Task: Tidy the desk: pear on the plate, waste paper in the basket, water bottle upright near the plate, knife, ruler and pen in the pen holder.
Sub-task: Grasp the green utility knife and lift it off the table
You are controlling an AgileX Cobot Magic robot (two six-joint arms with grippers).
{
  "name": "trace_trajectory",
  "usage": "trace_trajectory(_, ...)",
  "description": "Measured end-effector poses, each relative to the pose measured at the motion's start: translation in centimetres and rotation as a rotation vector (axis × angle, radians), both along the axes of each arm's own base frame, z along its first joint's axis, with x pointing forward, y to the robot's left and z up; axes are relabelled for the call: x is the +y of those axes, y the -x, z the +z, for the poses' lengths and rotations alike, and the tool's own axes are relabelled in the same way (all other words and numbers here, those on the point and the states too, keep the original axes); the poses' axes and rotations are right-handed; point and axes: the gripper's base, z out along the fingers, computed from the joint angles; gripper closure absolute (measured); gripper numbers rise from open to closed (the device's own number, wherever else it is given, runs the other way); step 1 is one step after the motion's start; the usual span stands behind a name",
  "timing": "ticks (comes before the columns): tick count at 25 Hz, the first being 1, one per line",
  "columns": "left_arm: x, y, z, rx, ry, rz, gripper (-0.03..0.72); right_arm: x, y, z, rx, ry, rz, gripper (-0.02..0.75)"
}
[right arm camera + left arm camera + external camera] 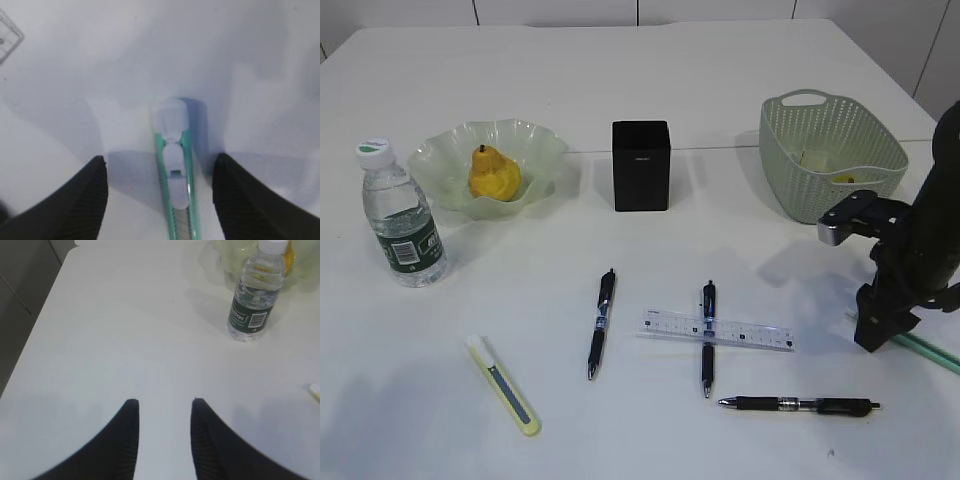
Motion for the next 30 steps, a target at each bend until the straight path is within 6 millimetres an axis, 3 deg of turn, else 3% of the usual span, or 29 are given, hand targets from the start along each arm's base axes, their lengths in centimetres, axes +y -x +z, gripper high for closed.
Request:
trace_trajectory(18,0.04,0.03,-0.03,0.005,-0.005,0.002,0.449,0.01,0.21,0.0,0.024,-0.001,0.001,0.234)
trace_trajectory(28,0.04,0.03,-0.03,0.005,-0.005,0.002,0.449,0.02,0.25,0.01,0.027,-0.002,0.002,0.555)
trace_trajectory(30,0.04,0.03,-0.03,0.005,-0.005,0.002,0.449,0.02,0.25,0.01,0.027,-0.002,0.002,0.58)
